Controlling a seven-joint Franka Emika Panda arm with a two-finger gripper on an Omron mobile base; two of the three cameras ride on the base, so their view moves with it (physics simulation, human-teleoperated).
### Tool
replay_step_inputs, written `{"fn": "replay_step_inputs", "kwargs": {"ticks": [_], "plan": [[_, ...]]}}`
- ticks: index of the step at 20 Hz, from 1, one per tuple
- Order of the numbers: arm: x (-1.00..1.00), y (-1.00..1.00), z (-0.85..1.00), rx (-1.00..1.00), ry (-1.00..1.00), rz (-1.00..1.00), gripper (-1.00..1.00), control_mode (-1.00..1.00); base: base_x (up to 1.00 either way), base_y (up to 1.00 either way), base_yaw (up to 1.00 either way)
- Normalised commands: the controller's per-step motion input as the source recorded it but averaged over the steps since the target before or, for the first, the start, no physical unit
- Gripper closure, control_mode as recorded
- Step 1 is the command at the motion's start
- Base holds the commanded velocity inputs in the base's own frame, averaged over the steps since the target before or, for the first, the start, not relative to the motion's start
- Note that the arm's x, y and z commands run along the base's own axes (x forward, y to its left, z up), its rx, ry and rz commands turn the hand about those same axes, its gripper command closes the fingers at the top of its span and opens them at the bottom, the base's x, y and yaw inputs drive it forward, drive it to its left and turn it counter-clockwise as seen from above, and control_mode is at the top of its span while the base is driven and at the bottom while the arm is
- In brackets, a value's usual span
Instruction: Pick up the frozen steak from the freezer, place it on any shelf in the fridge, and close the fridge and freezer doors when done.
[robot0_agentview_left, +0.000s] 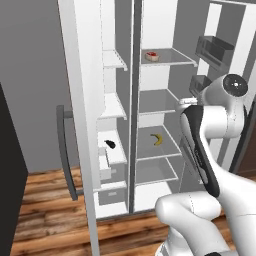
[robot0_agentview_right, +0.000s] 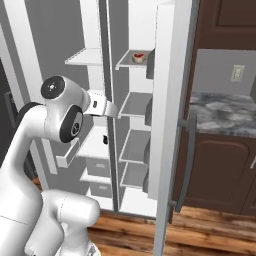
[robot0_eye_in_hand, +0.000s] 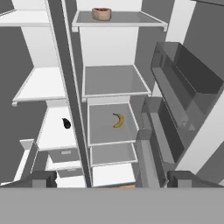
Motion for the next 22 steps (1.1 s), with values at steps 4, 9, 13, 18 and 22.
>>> {"fn": "replay_step_inputs", "kwargs": {"ticks": [4,9,13,18,22], "plan": [[0.00,0.00,0.00,0.00,0.00,0.00,-1.00,1.00,0.18,0.00,0.00],[-0.14,-0.05,0.00,0.02,-0.07,0.00,-1.00,-1.00,0.01,0.00,0.00],[-0.64,-0.78,0.15,0.12,-0.19,-0.11,-1.00,-1.00,0.00,0.00,0.00],[-0.82,-0.70,0.53,0.07,-0.22,-0.19,-1.00,-1.00,0.00,0.00,0.00],[-0.41,-0.78,0.61,0.07,-0.20,-0.17,-1.00,-1.00,0.00,0.00,0.00]]}}
